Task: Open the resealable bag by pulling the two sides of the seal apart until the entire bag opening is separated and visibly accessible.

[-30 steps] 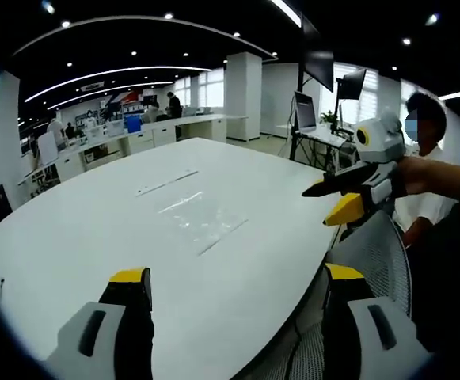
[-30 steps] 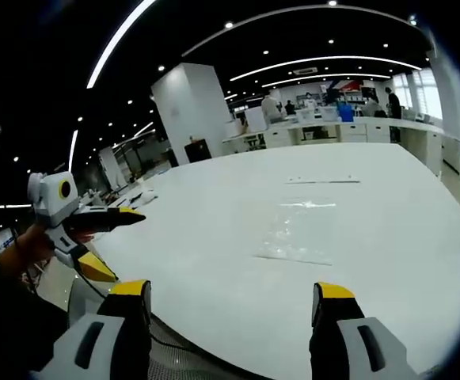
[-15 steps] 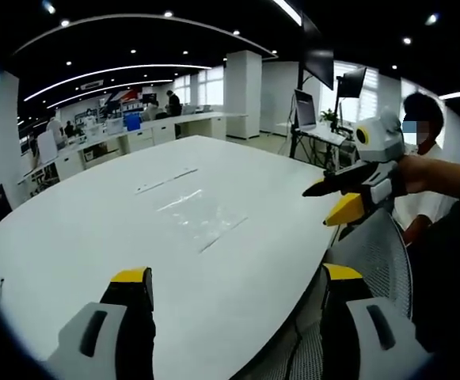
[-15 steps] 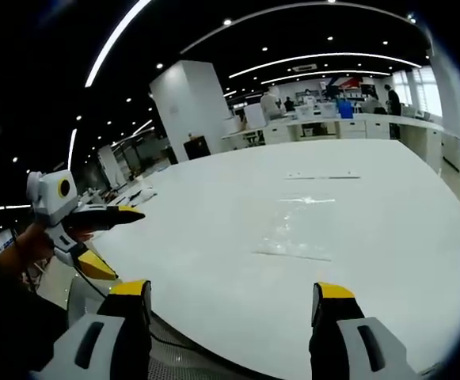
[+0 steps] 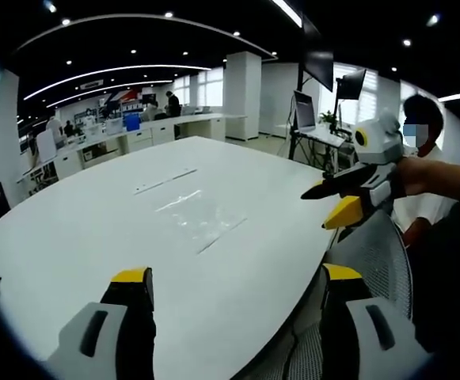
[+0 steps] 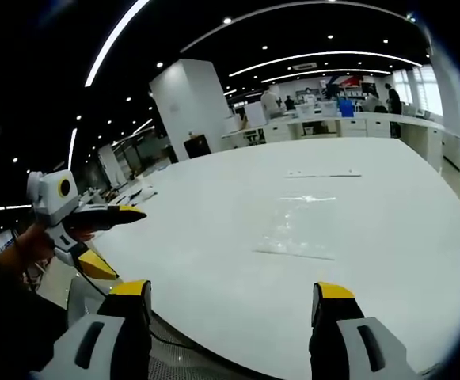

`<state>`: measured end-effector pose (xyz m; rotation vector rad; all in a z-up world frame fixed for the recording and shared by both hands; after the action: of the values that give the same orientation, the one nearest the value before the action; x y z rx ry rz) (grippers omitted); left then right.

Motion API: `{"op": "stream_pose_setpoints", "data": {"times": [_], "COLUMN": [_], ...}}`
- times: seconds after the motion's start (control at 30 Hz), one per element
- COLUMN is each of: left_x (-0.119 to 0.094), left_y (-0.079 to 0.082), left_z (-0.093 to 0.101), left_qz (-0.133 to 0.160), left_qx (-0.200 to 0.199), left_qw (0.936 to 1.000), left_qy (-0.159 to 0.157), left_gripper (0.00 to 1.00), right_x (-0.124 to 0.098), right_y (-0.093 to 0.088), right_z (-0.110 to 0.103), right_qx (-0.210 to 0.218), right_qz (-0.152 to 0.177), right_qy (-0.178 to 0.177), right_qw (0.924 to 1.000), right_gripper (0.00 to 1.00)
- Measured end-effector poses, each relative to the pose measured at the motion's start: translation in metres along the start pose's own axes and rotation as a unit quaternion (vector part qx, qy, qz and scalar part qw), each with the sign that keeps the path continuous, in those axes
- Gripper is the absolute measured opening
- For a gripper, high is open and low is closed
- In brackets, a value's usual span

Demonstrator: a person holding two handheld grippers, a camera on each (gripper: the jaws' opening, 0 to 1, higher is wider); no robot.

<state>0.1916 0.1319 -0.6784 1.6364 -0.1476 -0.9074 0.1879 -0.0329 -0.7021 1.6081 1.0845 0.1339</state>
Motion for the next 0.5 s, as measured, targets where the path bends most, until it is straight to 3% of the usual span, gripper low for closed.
{"op": "stream_pose_setpoints", "data": {"times": [0.5], "left_x": [0.0026], "left_y": [-0.0052], "left_z": [-0.0039], "left_qz": [-0.012], "left_qx": [0.002], "left_qw": [0.9999], "left_qy": [0.002], "left_gripper": [0.85], "right_x": [-0.0016], "right_y": [-0.0026], "right_z": [0.0077], "right_qx": [-0.001], "right_qz": [-0.009], "right_qy": [-0.006], "right_qw": [0.9999], "right_gripper": [0.82]}}
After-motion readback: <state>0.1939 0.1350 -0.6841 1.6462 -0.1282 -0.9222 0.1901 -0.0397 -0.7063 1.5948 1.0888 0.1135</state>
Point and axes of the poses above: the point that each gripper's makers call its tool centre point, and the gripper's own axes: x roughly forward along the fingers, z roughly to its right, y roughly out of its top, the point moved 2 cm from there along -x, roughly backward along the fingers, and after that the axes turned 7 degrees about y, right-handed, at the moved point
